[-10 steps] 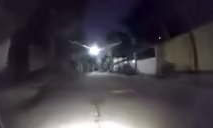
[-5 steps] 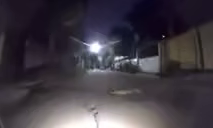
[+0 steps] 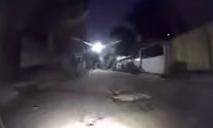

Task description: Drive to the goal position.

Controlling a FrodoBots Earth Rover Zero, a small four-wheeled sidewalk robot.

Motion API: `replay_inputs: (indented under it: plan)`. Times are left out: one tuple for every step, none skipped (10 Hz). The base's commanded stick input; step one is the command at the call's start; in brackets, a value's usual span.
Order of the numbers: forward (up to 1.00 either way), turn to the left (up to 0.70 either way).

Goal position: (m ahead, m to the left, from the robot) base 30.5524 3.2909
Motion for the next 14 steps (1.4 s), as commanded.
replay_inputs:
  plan:
    - [1.00,0.00]
    - [1.00,0.00]
    - [1.00,0.00]
    - [1.00,0.00]
    - [1.00,0.00]
    - [1.00,0.00]
    - [1.00,0.00]
    - [1.00,0.00]
    - [1.00,0.00]
    - [1.00,0.00]
    - [1.00,0.00]
    - [1.00,0.00]
    - [1.00,0.00]
    - [1.00,0.00]
